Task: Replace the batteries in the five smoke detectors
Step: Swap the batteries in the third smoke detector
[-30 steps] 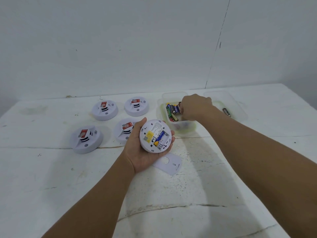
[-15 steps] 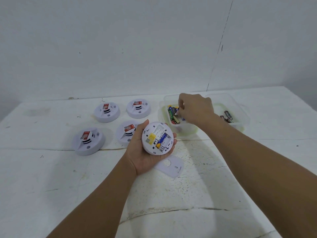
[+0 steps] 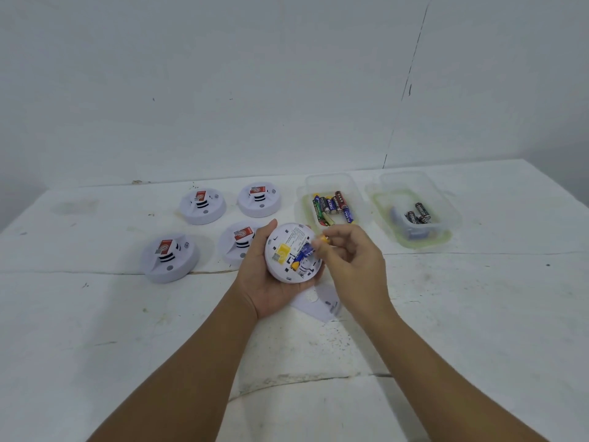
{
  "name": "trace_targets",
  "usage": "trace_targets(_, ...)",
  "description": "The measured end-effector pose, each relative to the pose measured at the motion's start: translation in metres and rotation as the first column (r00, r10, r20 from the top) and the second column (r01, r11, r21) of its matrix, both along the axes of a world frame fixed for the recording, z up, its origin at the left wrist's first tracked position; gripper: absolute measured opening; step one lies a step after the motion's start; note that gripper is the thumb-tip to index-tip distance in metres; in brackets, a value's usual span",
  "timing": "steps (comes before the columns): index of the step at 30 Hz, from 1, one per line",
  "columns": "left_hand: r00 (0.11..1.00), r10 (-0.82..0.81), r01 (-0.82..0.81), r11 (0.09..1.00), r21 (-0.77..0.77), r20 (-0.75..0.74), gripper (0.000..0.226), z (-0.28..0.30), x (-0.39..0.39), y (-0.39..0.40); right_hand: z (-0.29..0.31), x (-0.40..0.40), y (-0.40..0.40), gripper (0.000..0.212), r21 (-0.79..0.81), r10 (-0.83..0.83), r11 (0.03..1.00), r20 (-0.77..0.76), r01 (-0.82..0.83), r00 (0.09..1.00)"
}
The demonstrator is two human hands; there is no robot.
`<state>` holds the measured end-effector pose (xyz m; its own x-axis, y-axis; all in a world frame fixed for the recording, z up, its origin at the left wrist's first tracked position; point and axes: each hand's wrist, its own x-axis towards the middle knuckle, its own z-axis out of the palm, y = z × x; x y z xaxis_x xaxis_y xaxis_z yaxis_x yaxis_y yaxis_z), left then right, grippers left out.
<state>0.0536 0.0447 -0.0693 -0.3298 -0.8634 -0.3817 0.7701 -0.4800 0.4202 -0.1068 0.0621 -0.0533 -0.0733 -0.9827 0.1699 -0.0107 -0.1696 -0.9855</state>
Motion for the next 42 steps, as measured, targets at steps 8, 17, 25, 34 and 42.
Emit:
trace_targets(8, 1.0, -0.008, 0.009, 1.0, -0.013, 0.01, 0.071, 0.003, 0.0, 0.002, -0.029, -0.003, 0.008, 0.014, 0.022, 0.005, 1.0, 0.125, -0.008, 0.992)
trace_targets(17, 0.999, -0.042, 0.042, 0.999, -0.034, -0.004, 0.065, 0.001, 0.0, 0.001, -0.031, -0.006, 0.001, 0.014, -0.001, 0.074, 0.997, 0.082, -0.074, 0.994)
trace_targets(25, 0.999, -0.034, 0.034, 0.999, -0.037, 0.014, 0.064, 0.001, 0.0, 0.001, -0.034, -0.006, 0.002, 0.019, 0.034, 0.117, 0.992, 0.094, -0.121, 0.989)
trace_targets(34, 0.999, -0.027, 0.027, 0.999, -0.034, 0.024, 0.066, 0.001, 0.0, 0.001, -0.031, -0.009, 0.0, 0.019, 0.051, 0.157, 0.985, 0.167, -0.168, 0.973)
trace_targets(42, 1.0, -0.004, 0.005, 1.0, -0.028, 0.024, 0.059, 0.001, 0.0, 0.001, -0.029, -0.01, 0.0, 0.014, 0.065, 0.154, 0.983, 0.2, -0.17, 0.968)
